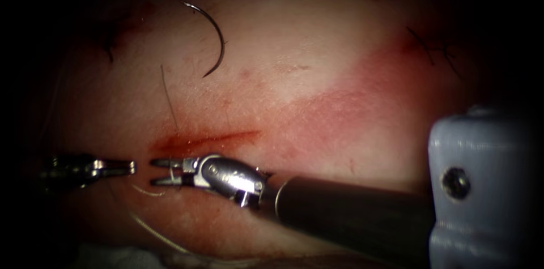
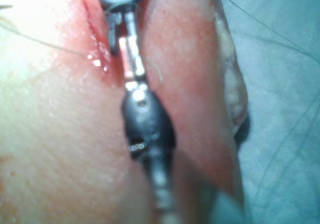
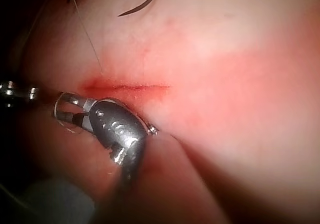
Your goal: Wound Closure
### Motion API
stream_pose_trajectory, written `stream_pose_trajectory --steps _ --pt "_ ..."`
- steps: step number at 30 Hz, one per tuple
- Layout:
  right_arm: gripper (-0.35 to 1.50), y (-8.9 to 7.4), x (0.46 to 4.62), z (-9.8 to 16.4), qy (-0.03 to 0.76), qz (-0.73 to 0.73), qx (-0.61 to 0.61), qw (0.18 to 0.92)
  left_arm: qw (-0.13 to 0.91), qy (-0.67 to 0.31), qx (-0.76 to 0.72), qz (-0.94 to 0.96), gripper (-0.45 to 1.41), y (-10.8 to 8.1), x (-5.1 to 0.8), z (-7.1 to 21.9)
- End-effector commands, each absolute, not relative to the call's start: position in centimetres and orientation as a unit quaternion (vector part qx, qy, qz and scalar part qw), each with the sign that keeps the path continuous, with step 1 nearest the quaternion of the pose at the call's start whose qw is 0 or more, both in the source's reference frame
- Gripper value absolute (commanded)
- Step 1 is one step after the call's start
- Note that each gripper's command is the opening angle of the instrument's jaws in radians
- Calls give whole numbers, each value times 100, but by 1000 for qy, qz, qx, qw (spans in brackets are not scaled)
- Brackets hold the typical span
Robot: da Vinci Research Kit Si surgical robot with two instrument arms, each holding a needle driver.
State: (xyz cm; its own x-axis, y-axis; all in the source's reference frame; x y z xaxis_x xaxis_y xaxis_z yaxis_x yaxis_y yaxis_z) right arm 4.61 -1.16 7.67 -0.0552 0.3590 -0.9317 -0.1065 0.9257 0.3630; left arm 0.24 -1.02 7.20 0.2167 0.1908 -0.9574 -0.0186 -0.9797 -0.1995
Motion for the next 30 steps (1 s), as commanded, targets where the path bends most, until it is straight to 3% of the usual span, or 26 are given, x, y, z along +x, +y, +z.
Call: stream_pose_trajectory --steps 1,13,18,23,30 --pt "7 -119 472 775 701 176 86 686 82 -60 -777 621 -45 -113 13 722" --pt "12 -129 496 785 673 160 89 716 46 -61 -804 590 -45 -112 -53 598" --pt "20 -136 506 786 713 206 164 650 40 -59 -808 585 -45 -94 -63 568" --pt "41 -128 506 772 730 222 178 621 31 -64 -809 584 -45 -104 -71 566" --pt "41 -135 509 766 732 218 183 620 29 -67 -807 586 -45 -99 -73 552"
